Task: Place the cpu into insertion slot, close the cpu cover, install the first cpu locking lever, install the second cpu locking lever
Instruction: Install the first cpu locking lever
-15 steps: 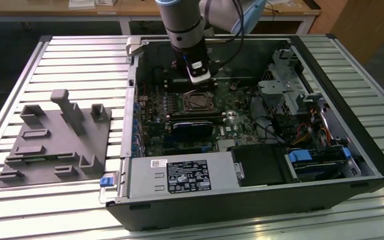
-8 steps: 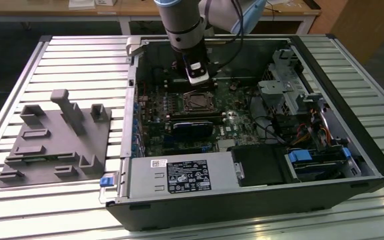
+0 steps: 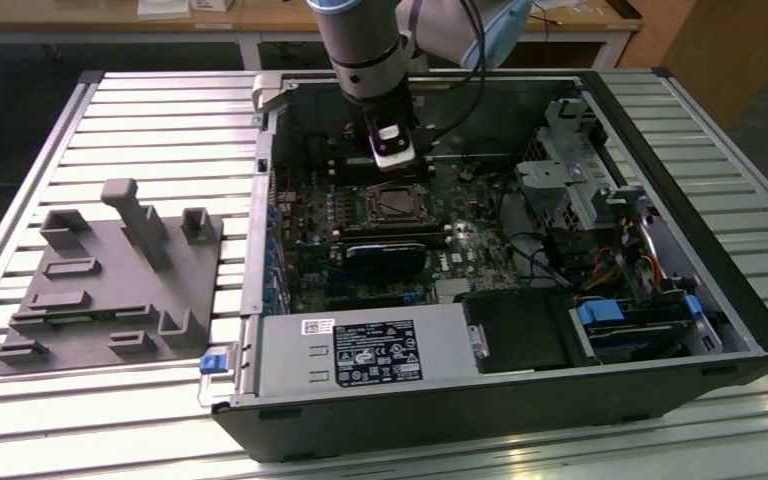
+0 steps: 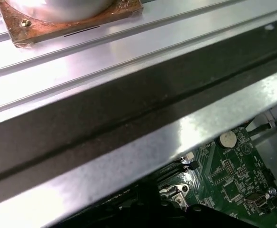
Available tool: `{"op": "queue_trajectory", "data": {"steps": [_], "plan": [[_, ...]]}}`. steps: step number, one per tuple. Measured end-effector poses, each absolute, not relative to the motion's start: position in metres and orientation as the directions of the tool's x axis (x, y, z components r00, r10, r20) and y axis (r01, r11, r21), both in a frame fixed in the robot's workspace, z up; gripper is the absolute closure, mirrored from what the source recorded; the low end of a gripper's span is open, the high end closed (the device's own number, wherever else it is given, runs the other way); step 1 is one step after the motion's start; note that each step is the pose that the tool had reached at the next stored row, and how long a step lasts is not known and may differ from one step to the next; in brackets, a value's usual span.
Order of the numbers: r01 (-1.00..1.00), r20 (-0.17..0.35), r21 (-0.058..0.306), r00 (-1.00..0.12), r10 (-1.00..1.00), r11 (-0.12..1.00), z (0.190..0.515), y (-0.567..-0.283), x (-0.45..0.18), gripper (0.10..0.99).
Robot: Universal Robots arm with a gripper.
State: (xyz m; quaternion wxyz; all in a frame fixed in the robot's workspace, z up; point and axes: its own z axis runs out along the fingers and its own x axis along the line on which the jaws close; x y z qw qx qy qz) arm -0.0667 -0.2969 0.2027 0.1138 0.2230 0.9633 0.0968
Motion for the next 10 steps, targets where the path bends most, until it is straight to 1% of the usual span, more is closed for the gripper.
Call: {"op": "queue_trajectory", "data": {"steps": [10], "plan": [[0.442, -0.178, 0.233, -0.856, 0.485, 0.866, 0.1989, -0.2963, -0.0667, 0.980]]}}
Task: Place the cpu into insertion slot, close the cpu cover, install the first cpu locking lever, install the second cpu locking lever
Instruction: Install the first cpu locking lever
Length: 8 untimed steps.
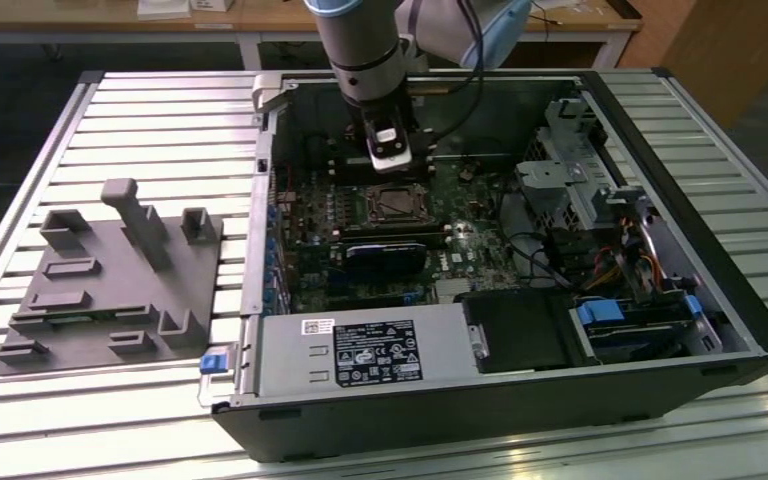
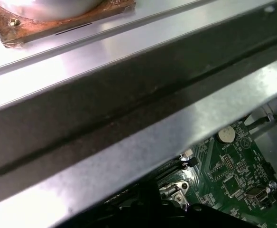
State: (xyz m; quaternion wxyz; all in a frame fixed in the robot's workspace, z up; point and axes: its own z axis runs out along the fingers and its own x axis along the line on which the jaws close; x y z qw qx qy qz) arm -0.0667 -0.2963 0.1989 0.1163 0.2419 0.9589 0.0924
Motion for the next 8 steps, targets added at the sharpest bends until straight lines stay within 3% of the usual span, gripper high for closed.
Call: {"op": "queue_trajectory", "data": {"steps": [8], "plan": [[0.460, -0.179, 0.232, -0.846, 0.503, 0.857, 0.1977, -0.2929, -0.0667, 0.980]]}}
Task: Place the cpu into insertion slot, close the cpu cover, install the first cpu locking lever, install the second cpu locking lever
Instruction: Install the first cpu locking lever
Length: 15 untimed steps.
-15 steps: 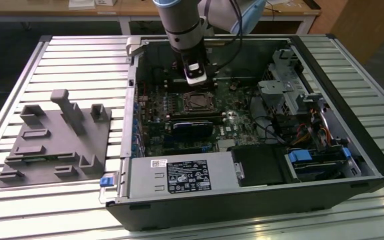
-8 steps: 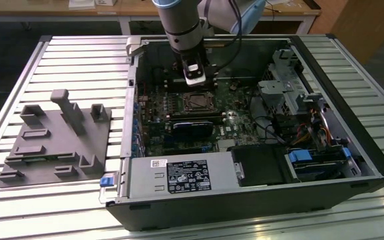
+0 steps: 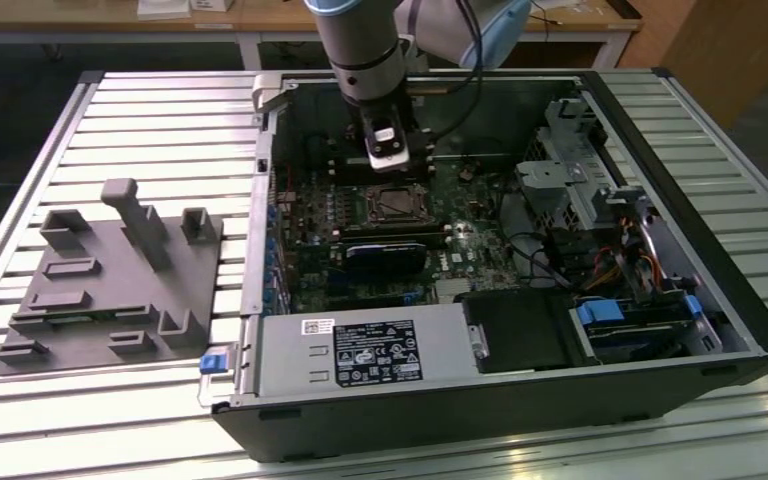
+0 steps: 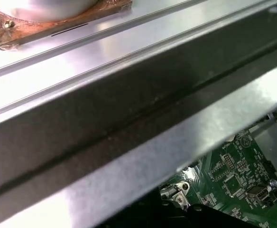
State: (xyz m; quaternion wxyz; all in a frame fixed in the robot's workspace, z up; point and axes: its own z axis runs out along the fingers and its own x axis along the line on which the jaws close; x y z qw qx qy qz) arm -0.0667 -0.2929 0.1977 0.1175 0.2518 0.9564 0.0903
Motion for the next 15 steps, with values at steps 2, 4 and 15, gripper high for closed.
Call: {"op": "queue_trajectory", "data": {"steps": [2, 4, 15], "plan": [[0.464, -0.179, 0.232, -0.844, 0.506, 0.855, 0.1975, -0.2919, -0.0667, 0.980], [0.467, -0.180, 0.231, -0.842, 0.509, 0.853, 0.1973, -0.2911, -0.0667, 0.980], [0.488, -0.184, 0.224, -0.829, 0.529, 0.843, 0.1949, -0.2901, -0.0667, 0.980]]}}
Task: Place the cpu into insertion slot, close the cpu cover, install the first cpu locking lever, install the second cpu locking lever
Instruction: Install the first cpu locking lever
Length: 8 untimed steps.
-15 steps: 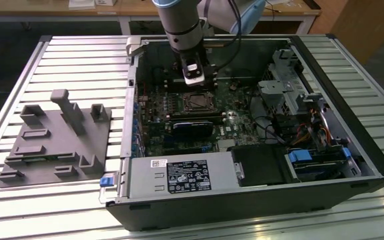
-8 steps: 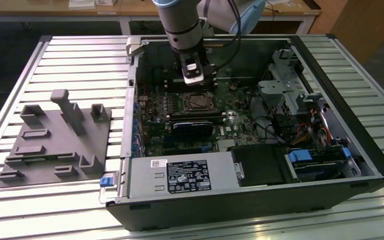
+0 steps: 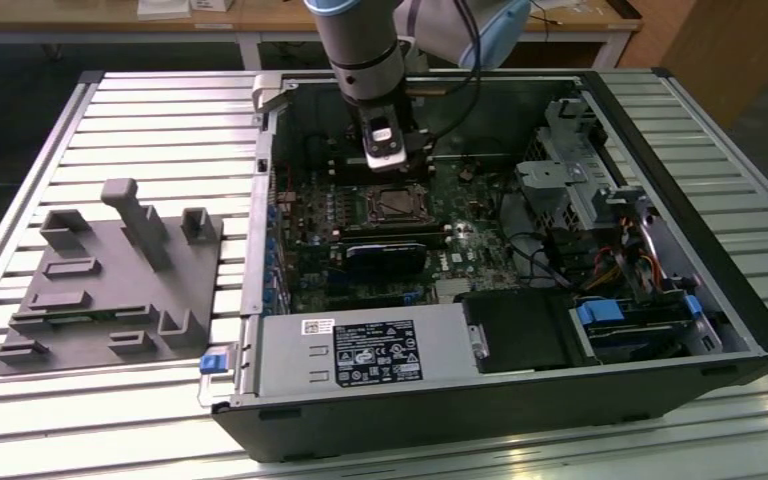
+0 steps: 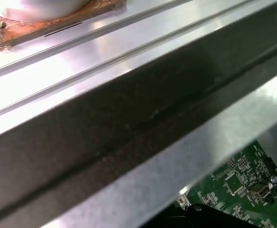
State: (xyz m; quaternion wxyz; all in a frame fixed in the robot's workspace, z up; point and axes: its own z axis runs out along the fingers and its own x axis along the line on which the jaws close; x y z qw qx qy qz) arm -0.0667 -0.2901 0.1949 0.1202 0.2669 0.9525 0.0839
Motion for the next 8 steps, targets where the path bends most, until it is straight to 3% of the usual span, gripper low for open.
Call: {"op": "queue_trajectory", "data": {"steps": [8], "plan": [[0.506, -0.191, 0.213, -0.818, 0.543, 0.836, 0.1926, -0.2901, -0.0667, 0.980]]}}
